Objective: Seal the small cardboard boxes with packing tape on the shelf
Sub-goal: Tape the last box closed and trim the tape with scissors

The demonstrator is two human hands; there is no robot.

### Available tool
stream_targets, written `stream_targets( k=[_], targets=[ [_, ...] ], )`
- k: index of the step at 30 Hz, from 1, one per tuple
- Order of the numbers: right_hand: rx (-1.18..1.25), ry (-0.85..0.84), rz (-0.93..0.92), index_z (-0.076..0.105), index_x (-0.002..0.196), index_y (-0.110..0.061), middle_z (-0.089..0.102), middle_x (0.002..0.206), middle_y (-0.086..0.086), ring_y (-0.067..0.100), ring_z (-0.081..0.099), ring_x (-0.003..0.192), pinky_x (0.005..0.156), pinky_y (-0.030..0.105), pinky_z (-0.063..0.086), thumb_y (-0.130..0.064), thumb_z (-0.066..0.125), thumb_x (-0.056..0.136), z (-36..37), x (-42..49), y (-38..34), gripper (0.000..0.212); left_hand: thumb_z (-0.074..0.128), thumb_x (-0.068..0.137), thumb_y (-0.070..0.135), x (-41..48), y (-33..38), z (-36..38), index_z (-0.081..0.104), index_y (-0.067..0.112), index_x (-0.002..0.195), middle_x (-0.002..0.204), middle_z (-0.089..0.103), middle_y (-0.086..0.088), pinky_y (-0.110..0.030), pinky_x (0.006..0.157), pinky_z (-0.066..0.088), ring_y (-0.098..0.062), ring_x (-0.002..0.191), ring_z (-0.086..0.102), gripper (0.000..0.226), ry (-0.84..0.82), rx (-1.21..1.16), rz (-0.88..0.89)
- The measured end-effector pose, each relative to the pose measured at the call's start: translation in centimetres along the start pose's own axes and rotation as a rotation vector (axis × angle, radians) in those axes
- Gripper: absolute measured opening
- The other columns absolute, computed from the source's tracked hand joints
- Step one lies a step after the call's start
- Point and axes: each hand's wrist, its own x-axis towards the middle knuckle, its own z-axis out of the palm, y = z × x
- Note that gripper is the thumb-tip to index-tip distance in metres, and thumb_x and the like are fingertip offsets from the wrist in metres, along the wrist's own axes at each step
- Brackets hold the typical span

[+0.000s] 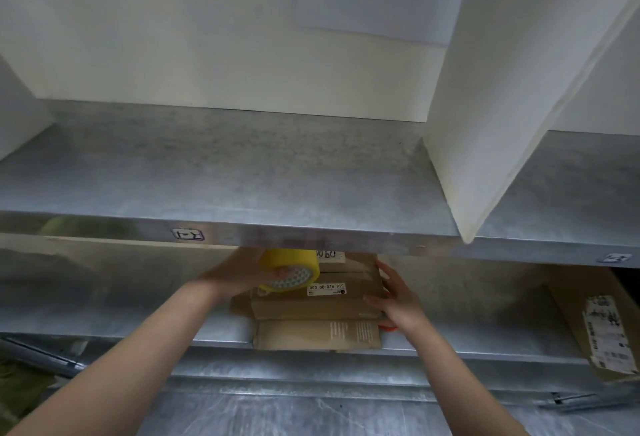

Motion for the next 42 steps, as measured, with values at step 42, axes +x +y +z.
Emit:
stream_targets(
  k=[42],
  targets=[
    [0.044,0.13,0.135,0.045,0.14,-0.045,0.045,0.142,-0.002,0.016,0.058,0.106,0.056,0.027,0.055,-0.001,0.06,0.091,3.6,-1.4,-1.5,0.068,0.073,0.07,0.045,1.3,-10.6,-3.0,0.052,0.03,0.118,0.126,0.057,0.006,-0.033,0.094,0.039,-0.022,0.116,0.051,0.055,0.163,0.648,0.025]
  ],
)
